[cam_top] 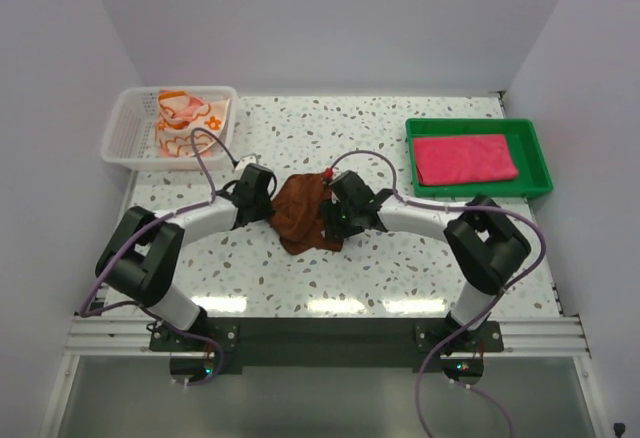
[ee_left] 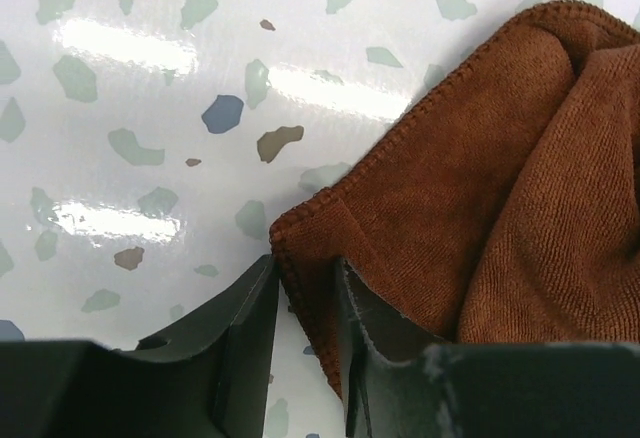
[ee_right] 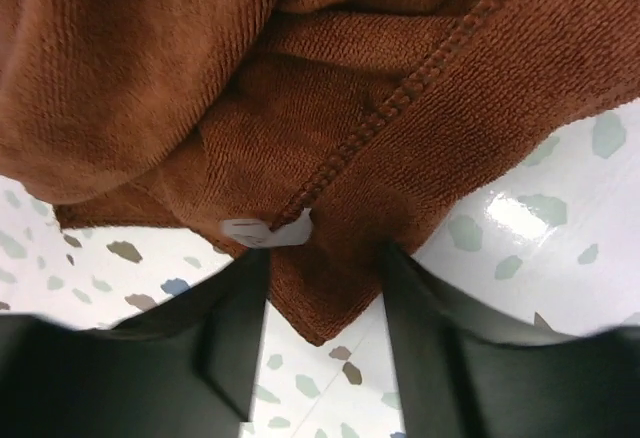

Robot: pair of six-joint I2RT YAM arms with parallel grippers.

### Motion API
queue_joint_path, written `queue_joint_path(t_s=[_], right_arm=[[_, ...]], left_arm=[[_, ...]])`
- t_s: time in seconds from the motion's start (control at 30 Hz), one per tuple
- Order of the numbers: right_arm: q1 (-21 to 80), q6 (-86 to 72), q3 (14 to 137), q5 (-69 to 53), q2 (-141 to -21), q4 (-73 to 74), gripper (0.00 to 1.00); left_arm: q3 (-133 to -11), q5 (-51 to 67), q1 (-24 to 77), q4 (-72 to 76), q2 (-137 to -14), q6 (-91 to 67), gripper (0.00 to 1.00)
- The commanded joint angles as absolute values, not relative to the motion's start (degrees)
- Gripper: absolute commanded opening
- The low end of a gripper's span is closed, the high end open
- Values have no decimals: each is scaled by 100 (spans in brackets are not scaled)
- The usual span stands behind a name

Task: Fold and stack the towels
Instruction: Flatten out the crumpled towel

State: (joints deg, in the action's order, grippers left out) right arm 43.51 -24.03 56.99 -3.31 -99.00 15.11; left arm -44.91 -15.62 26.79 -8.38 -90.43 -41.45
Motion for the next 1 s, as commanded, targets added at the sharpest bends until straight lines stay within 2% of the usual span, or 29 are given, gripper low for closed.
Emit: queue_joint_path(t_s=[0.0,0.03,0.07,0.1,0.13,0.17,0.33,0.4,0.63,0.8,0.97], right_arm=[[4377,-2628,5827,174,-10116,1397,48],[4377,-2611,5818,289,-10125,1493,40],[4368,-2584,5810,438,-10108,1686,21],[4351,-2540,5810,648,-10073,1809,10],[4264,-2523,5810,1051,-9950,1941,2],[4158,-2470,5792,1150,-9854,2160,0],[3042,-2374,5485,1116,-8853,2636,0],[2866,-2286,5458,1142,-8579,3057,0],[2839,-2285,5265,765,-7323,4033,0],[2839,-2294,5536,1500,-6234,4614,0],[2830,-1978,6099,2091,-5538,4466,0]], left_arm=[[-4509,-1916,2514,-685,-8877,-4166,31],[-4491,-1960,2488,-738,-8842,-4131,24],[-4483,-2021,2400,-756,-8824,-4113,21],[-4474,-2048,2347,-773,-8816,-4105,18],[-4456,-2065,2294,-834,-8798,-4096,12],[-4447,-2118,2242,-870,-8780,-4096,10],[-4430,-2162,1873,-1116,-8579,-4254,0],[-4534,-2171,1767,-1169,-8526,-4263,0],[-5684,-2136,1731,-1572,-8982,-3859,0],[-7054,-2206,1740,-1741,-9264,-3218,0],[-7629,-2644,1731,-1372,-8966,-2269,0]])
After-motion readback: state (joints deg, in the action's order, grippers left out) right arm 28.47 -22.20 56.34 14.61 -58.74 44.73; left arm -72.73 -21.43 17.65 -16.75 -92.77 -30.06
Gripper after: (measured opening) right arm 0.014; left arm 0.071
